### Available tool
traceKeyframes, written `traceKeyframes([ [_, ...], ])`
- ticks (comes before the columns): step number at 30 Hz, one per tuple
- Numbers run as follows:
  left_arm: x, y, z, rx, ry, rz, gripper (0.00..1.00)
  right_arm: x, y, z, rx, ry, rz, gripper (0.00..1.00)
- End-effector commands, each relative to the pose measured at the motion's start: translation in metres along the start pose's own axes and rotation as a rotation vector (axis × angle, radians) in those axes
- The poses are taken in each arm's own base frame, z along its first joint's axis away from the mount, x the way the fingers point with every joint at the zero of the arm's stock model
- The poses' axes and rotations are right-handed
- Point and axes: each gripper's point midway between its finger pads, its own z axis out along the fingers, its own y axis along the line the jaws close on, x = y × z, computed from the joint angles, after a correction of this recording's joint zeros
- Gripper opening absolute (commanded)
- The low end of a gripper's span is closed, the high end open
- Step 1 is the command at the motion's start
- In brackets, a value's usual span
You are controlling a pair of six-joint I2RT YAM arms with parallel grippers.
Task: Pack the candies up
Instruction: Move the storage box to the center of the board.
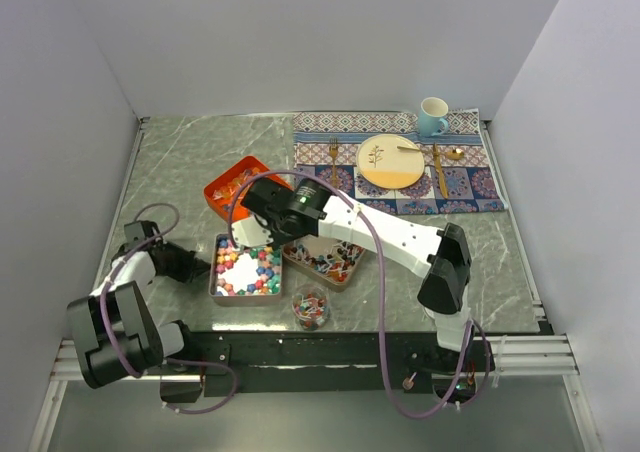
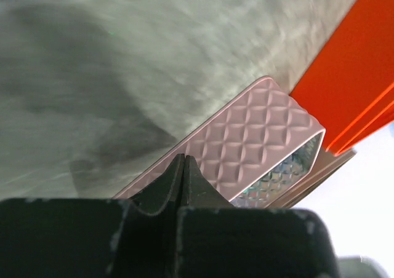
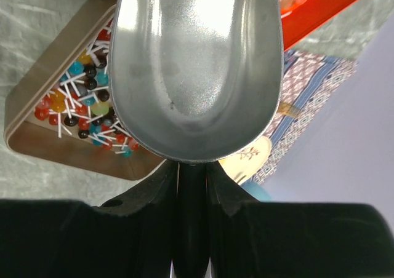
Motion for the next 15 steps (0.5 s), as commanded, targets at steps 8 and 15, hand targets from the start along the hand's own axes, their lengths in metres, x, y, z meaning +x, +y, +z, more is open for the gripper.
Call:
traceKeyframes([
  [8,0.041,-0.034,0.015,0.065,0.123,0.149,0.02,0.059,0.038,0.0,-0.168,0.145,-0.087,0.0],
  [15,0.057,-0.048,0.018,0.115,0.171,0.195,0.01,0.069,0.029,0.007,-0.181,0.278,-0.116,0.0],
])
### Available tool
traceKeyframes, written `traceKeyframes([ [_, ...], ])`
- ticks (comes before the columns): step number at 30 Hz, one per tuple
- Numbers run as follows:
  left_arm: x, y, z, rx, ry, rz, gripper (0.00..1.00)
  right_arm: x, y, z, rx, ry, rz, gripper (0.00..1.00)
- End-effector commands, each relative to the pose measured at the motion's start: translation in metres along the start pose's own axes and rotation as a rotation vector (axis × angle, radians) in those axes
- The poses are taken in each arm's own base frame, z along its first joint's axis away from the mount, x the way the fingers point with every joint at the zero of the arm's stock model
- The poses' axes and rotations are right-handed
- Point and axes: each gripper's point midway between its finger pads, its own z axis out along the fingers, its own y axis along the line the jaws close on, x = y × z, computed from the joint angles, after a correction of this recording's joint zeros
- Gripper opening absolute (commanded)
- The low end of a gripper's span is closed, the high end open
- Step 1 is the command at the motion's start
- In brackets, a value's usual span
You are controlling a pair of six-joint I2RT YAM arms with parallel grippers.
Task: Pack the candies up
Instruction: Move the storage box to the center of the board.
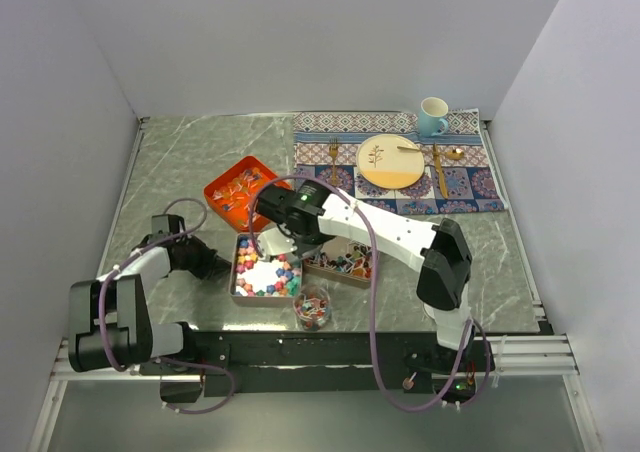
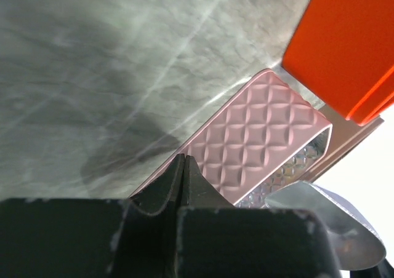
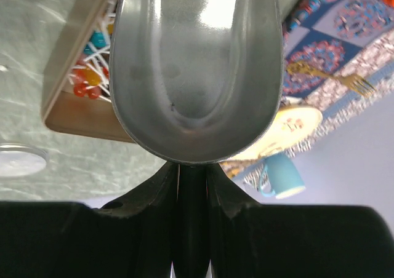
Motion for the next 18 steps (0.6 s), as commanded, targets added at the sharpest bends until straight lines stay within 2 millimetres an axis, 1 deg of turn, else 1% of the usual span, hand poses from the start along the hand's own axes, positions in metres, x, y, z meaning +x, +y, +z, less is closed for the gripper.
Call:
traceKeyframes([
  [1,0.005,-0.031,-0.002,0.103,0.034,0.035,0.01,0.009,-0.017,-0.01,0.033,0.094,-0.017,0.0],
  [4,0.007,-0.036,-0.003,0.108,0.037,0.043,0.01,0.003,-0.033,-0.009,0.042,0.137,0.005,0.0],
  [7,0.006,-0.036,-0.007,0.088,0.011,0.026,0.01,-0.003,-0.035,-0.012,0.072,0.168,-0.021,0.0],
  [9,0.005,-0.038,-0.01,0.091,-0.01,0.003,0.01,-0.006,-0.032,-0.011,0.078,0.187,-0.039,0.0],
  [13,0.005,-0.037,-0.011,0.093,-0.032,-0.038,0.01,0.008,-0.017,-0.008,0.059,0.26,-0.073,0.0],
  [17,0.008,-0.031,-0.014,0.07,-0.037,-0.055,0.01,0.017,-0.013,-0.009,0.062,0.299,-0.089,0.0],
  [18,0.008,-0.03,-0.014,0.068,-0.039,-0.058,0.01,0.016,-0.013,-0.009,0.064,0.3,-0.089,0.0],
])
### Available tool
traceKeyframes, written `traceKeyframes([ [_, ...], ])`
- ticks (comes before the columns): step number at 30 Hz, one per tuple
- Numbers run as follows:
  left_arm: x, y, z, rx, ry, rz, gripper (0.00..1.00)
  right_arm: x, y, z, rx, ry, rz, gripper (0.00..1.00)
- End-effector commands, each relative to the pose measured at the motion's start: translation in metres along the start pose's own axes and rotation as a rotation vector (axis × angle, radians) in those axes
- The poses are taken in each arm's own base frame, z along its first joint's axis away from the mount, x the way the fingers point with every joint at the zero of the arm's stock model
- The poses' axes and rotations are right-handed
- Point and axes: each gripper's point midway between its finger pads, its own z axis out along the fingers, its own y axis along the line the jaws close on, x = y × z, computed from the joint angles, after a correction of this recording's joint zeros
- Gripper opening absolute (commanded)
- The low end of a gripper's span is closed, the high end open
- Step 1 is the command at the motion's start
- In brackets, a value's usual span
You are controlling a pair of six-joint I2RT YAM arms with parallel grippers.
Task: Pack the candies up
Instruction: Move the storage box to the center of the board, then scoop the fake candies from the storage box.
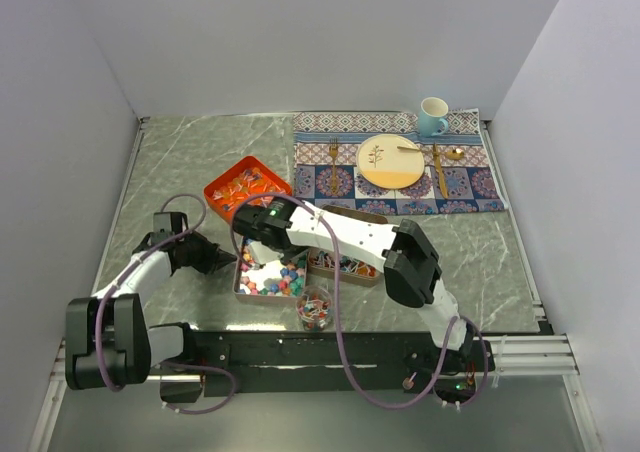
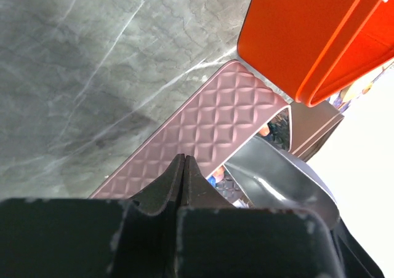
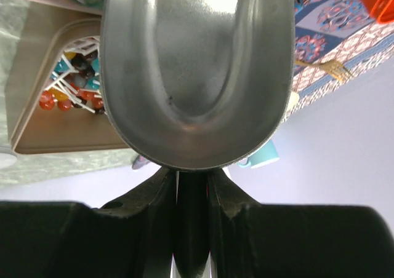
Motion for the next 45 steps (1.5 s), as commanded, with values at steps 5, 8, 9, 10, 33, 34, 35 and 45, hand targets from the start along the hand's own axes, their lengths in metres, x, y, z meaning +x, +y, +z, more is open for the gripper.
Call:
traceKeyframes([
  [5,0.004,-0.003,-0.006,0.017,-0.004,-0.026,0.01,0.034,-0.006,-0.017,0.038,0.155,-0.021,0.0],
  [8,0.006,-0.004,-0.007,0.024,-0.004,-0.017,0.01,0.027,-0.014,-0.01,0.062,0.196,-0.007,0.0],
  [9,0.006,-0.005,-0.007,0.027,-0.003,-0.013,0.01,0.026,-0.016,-0.009,0.072,0.207,-0.008,0.0],
  [10,0.006,-0.005,-0.007,0.029,-0.003,-0.014,0.01,0.019,-0.02,-0.008,0.082,0.203,-0.002,0.0],
  [33,-0.003,-0.02,-0.014,0.121,-0.032,0.005,0.01,-0.048,-0.009,0.006,0.147,0.064,-0.277,0.0],
  [34,-0.004,-0.021,-0.013,0.125,-0.028,0.001,0.01,-0.055,-0.012,0.007,0.182,0.036,-0.274,0.0],
  [35,-0.004,-0.022,-0.013,0.127,-0.025,-0.002,0.01,-0.055,-0.006,0.009,0.177,0.031,-0.324,0.0],
  [45,-0.016,-0.025,-0.015,0.13,-0.047,-0.012,0.01,-0.091,-0.007,0.024,0.216,-0.098,-0.41,0.0],
])
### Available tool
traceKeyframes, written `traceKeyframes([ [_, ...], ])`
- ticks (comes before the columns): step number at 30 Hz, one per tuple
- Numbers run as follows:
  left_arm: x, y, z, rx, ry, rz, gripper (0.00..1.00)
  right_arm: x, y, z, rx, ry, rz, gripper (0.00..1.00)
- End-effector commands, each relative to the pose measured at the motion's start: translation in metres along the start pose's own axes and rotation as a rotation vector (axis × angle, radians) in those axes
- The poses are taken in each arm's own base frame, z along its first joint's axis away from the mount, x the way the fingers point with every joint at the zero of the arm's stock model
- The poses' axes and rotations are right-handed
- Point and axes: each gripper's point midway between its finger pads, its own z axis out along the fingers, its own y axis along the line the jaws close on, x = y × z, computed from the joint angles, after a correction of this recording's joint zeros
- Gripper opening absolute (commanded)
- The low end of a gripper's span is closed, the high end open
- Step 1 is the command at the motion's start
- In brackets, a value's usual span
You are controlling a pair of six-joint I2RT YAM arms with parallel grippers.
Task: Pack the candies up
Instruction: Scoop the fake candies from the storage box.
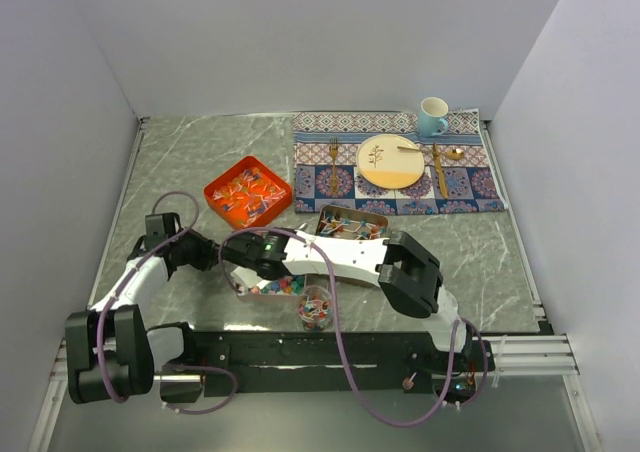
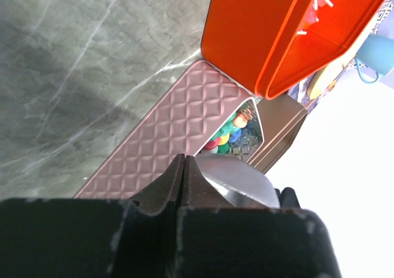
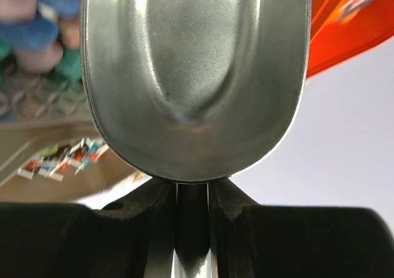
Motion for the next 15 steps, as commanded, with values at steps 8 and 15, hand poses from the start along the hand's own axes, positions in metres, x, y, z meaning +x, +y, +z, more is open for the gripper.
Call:
traceKeyframes([
  [8,-0.04,0.004,-0.036,-0.113,-0.121,-0.041,0.01,-0.035,0.01,0.029,-0.025,-0.175,-0.295,0.0],
  [15,-0.042,0.04,-0.077,-0.414,-0.222,-0.088,0.01,0.004,-0.002,0.049,-0.03,-0.115,-0.279,0.0],
])
